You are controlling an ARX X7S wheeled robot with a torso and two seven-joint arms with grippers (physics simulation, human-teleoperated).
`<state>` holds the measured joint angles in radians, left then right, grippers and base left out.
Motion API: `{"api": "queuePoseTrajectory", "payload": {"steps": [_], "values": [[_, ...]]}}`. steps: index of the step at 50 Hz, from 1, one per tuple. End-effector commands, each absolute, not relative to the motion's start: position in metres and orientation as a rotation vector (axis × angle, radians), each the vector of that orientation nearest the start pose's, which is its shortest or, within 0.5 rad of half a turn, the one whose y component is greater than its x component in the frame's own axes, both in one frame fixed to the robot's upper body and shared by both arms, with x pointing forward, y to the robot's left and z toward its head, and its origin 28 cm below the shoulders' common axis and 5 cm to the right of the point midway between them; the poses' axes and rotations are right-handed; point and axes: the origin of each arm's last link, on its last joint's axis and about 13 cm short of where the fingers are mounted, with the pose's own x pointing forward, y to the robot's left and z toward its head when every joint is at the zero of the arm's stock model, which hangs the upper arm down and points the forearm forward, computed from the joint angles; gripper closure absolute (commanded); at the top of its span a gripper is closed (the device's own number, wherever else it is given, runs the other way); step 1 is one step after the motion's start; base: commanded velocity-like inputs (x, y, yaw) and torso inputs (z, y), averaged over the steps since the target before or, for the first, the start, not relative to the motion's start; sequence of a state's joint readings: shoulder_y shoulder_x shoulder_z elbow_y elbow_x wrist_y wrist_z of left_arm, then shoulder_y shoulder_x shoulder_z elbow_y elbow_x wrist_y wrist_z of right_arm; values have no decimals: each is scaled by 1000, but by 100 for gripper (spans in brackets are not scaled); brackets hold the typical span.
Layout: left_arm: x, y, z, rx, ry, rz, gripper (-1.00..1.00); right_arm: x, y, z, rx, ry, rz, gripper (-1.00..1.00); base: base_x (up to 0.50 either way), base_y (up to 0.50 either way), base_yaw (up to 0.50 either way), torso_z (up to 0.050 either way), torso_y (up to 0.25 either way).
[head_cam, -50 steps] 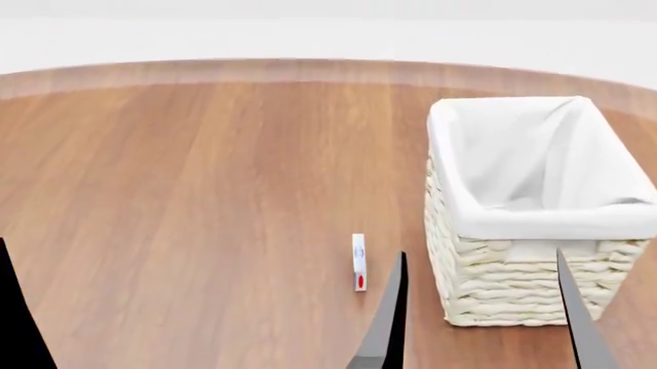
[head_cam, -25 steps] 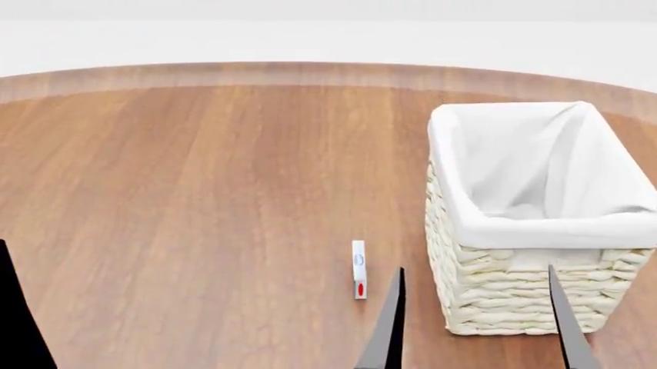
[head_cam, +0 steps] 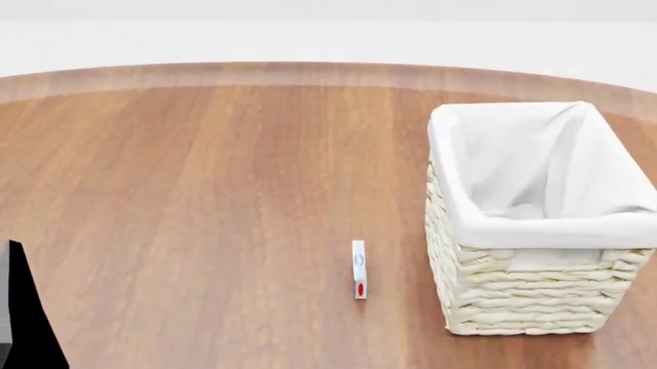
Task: Pick up the tomato sauce, and put it in the basket.
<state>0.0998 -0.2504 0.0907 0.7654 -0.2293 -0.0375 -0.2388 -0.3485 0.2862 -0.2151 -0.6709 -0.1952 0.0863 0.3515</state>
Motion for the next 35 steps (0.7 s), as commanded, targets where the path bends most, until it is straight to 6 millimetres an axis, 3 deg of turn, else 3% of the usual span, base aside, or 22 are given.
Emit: {"api": "queuePoseTrajectory", "payload": {"steps": [1,15,26,30,35], "values": [[166,211,147,-93,-571,-38,-100,112,-110,60,-281,-139,-78,-100,0,0,0,0,0],[165,211,146,-84,-567,-40,-100,101,-111,23,-244,15,-78,-100,0,0,0,0,0],[165,211,145,-84,-566,-39,-100,99,-114,13,-173,93,-99,-100,0,0,0,0,0],[164,212,146,-86,-570,-38,-100,99,-114,5,-128,246,-98,-100,0,0,0,0,0],[164,213,145,-86,-564,-33,-100,100,-113,5,-97,272,-95,-100,0,0,0,0,0]]}}
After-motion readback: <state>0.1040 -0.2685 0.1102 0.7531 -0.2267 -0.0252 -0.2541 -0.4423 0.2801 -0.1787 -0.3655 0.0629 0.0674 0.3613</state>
